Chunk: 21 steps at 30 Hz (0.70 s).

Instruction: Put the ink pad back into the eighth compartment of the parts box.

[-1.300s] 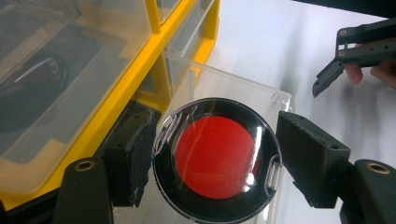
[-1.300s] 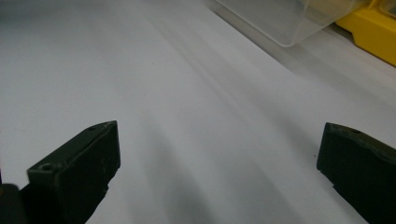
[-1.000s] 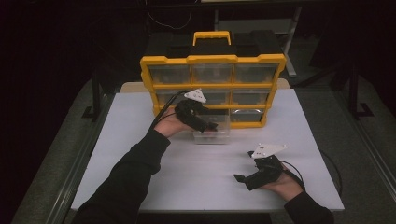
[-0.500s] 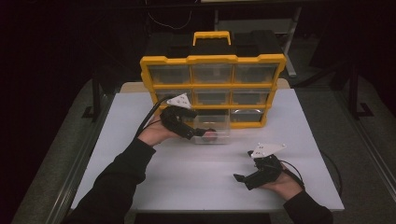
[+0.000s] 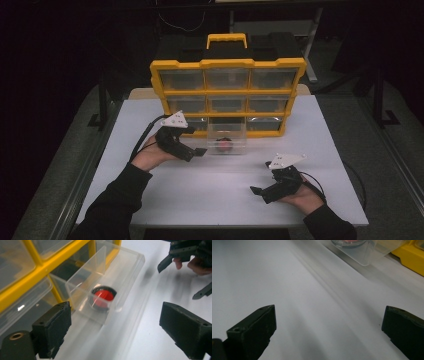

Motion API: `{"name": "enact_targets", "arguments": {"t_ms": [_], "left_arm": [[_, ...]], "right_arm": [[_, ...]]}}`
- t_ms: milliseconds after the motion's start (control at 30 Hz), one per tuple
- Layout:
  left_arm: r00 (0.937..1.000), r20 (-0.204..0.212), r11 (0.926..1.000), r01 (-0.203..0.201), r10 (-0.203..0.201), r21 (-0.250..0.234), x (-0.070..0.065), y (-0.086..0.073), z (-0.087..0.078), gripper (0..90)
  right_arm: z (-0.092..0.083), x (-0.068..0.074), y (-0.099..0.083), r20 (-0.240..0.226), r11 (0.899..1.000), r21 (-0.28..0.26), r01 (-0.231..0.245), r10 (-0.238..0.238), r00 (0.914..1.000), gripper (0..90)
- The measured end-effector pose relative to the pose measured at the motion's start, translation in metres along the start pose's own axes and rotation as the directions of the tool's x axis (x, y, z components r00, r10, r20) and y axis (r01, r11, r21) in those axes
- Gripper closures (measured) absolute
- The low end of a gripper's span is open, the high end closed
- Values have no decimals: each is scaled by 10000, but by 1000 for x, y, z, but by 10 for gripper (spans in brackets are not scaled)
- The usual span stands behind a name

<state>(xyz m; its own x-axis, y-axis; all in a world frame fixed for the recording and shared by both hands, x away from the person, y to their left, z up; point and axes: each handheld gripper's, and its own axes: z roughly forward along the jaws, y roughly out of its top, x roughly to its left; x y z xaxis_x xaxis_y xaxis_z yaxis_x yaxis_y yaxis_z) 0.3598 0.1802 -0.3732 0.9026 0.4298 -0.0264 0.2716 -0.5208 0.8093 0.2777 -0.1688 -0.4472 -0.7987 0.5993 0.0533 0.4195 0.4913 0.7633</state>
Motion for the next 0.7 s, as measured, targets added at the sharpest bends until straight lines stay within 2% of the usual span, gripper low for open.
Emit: {"name": "enact_targets", "arguments": {"t_ms": [367, 567, 700], "left_arm": [[9979, -623, 9998, 206, -203, 39, -11, -32, -8, 2], [9965, -776, 9995, 318, -310, 85, -15, -51, -13, 0], [9951, -944, 9995, 298, -304, -81, -19, -64, -19, 0]], "right_arm": [[-1, 0, 0, 38, 10000, -16, -36, 36, 10000, 0], [-1, 0, 0, 44, 10000, -34, -10, 10, 10000, 0], [-1, 0, 0, 40, 10000, -28, -2, 2, 10000, 0]]}}
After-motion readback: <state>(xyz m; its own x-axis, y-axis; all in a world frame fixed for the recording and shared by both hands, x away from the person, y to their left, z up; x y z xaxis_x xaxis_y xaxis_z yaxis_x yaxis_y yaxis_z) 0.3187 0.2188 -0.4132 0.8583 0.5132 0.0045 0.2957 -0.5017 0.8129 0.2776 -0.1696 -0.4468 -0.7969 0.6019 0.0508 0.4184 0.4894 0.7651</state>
